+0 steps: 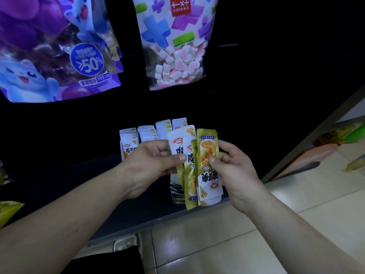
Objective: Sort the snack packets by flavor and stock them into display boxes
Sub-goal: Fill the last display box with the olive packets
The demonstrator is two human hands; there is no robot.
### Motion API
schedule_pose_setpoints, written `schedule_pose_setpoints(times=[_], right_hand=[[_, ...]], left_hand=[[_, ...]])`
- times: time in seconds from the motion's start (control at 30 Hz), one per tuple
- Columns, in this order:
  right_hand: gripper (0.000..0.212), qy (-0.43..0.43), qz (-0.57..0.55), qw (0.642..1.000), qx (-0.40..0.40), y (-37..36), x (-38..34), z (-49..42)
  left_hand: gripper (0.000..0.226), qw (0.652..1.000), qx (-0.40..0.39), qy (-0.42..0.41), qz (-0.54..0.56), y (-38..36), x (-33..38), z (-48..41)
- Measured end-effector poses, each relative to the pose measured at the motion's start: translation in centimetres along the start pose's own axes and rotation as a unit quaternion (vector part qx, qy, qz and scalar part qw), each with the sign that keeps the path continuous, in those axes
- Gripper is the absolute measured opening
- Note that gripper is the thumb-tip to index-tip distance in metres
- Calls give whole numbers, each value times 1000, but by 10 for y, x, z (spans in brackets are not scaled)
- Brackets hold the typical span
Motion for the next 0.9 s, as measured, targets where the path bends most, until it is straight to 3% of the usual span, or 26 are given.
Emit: schedule_pose_setpoints(times=[0.2, 0.4, 0.6, 0.7, 0.83, 0.9], right_hand=[[49, 11, -19, 1000, 13, 2, -3, 3], [29, 1, 13, 999, 46, 14, -4, 1], [32, 12, 161, 986, 28, 22, -9, -1], [32, 7, 212, 977, 6, 19, -9, 0], [23, -14, 233, 970, -72, 3, -8, 4], [21, -35, 227, 968, -105, -2, -5, 7]], left_hand=[[22, 997, -34, 0, -68, -27, 2, 6], [20, 997, 24, 7, -69, -10, 0, 0], [23, 979, 117, -60, -153, 33, 14, 0], [17, 982, 73, -81, -157, 39, 25, 3], [9, 922, -14, -91, -377, 20, 8, 2], [10, 916, -6, -62, -396, 21, -4, -2]])
Point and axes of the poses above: each hand's wrist, its own z-axis away from the middle knuckle, its own y-axis out of the back of the hand, x = y × z, the point moved 7 cm from there along -z, towards the middle knuckle, and after that the axes turned 15 degrees about -z, right-handed, at the moved point
